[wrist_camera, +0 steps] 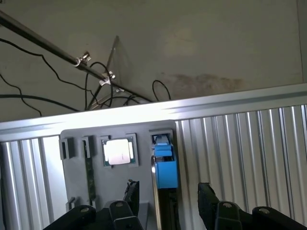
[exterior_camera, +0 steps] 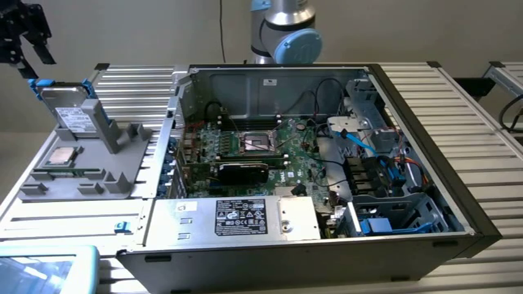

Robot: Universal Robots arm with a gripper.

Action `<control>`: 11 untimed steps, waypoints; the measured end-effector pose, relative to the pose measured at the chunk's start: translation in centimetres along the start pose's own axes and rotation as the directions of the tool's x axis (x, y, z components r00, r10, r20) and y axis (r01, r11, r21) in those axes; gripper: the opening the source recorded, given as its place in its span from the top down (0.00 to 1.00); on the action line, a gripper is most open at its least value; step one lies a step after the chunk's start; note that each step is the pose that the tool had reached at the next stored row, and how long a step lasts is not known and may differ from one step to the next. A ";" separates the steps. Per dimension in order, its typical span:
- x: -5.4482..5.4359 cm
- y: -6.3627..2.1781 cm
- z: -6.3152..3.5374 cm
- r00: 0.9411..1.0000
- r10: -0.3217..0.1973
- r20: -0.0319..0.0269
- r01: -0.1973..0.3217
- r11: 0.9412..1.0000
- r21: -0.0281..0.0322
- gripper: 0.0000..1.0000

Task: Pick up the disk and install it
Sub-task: 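Pick up the disk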

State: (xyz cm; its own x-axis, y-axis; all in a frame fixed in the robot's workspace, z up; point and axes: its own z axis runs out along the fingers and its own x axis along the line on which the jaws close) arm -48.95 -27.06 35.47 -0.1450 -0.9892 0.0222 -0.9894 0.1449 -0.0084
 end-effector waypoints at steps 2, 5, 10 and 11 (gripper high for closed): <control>-0.1 0.06 0.29 1.000 0.000 -0.006 0.000 1.000 0.001 0.40; 0.0 0.22 0.81 1.000 0.000 -0.008 0.000 1.000 0.001 0.40; 0.0 0.38 1.72 1.000 -0.006 -0.008 0.006 1.000 0.001 0.40; 0.0 0.39 1.89 1.000 -0.009 -0.008 0.009 1.000 0.001 0.40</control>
State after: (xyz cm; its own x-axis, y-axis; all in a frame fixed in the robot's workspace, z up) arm -49.32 -27.00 33.57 -0.1361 -0.9902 0.0307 -0.9907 0.1359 -0.0095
